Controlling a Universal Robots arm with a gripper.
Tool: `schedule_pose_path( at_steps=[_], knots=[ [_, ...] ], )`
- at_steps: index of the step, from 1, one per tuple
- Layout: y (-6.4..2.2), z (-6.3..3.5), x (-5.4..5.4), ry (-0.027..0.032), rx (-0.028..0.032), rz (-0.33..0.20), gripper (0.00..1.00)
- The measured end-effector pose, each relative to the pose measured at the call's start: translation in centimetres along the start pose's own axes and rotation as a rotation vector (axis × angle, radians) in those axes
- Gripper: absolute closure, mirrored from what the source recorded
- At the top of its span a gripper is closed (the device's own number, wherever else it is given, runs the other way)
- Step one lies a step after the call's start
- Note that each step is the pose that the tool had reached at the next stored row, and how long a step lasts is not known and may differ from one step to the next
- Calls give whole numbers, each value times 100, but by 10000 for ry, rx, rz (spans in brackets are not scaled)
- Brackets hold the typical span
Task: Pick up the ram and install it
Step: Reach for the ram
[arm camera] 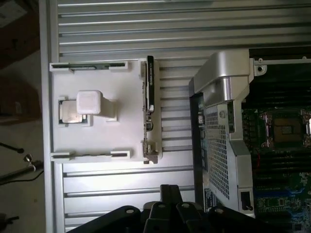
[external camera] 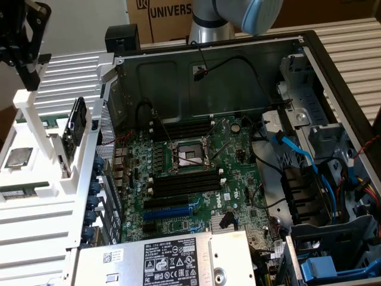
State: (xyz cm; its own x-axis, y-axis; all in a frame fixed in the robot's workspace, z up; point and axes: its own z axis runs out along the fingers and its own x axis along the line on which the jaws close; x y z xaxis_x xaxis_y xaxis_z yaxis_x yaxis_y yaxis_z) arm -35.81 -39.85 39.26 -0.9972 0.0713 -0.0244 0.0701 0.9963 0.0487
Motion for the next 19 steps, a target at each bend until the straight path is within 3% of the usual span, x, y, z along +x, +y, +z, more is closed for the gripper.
schedule_pose_path(
  at_steps=[4, 5, 16, 17, 19],
  knots=[
    [-13, -5, 184, -1, 0, 1, 89],
    [-19, -8, 275, 0, 0, 0, 89],
    [-47, -13, 733, 1, 0, -9, 89],
    [-23, 14, 862, 1, 0, -27, 89],
    [15, 45, 972, 2, 0, -30, 89]
  ],
)
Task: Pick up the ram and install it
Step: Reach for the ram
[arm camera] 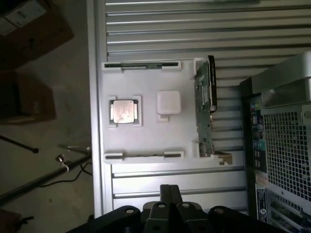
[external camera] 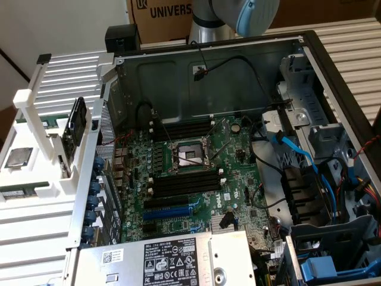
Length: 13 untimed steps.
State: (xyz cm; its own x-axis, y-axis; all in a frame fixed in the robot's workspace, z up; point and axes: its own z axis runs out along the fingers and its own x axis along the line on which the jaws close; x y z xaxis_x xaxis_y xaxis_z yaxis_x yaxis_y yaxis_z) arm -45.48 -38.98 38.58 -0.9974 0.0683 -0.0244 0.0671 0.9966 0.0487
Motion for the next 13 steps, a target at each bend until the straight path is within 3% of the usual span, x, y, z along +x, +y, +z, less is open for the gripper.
schedule_pose_path(
  at_steps=[4, 13],
  knots=[
    [54, 61, 138, -3, -2, -9, 89],
    [179, 223, 302, 3, 2, -23, 89]
  ],
)
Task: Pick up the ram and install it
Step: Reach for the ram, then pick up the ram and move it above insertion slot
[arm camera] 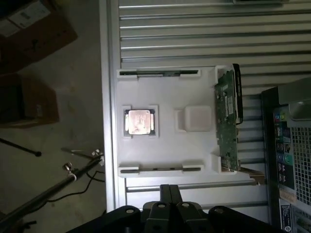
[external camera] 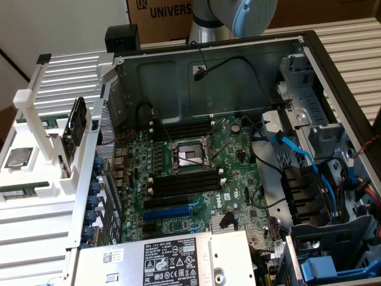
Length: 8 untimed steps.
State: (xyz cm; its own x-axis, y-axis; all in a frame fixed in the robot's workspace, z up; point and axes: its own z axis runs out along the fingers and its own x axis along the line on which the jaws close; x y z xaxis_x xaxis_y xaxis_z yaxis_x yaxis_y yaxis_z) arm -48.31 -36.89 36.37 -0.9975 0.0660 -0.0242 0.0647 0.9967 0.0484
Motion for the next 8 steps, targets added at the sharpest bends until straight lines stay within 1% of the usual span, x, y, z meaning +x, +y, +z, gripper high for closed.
schedule_pose_path(
  at_steps=[8],
  knots=[
    [0, 2, 9, -2, -3, -2, 89]
  ],
)
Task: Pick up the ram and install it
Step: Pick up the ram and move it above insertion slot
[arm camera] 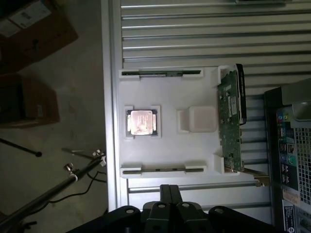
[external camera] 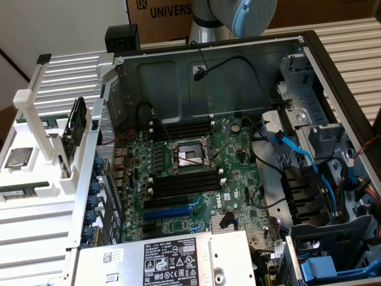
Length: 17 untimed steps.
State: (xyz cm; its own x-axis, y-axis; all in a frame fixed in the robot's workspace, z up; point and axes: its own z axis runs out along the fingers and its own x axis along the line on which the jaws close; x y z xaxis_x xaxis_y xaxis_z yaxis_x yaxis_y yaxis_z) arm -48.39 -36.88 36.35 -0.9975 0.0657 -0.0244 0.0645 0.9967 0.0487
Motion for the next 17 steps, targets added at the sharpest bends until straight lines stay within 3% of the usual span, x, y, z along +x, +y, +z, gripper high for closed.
schedule_pose_path(
  at_steps=[10, 17],
  knots=[
    [0, -1, 1, 2, 1, -16, 89],
    [0, 1, 4, 57, -29, -1186, 89]
  ],
)
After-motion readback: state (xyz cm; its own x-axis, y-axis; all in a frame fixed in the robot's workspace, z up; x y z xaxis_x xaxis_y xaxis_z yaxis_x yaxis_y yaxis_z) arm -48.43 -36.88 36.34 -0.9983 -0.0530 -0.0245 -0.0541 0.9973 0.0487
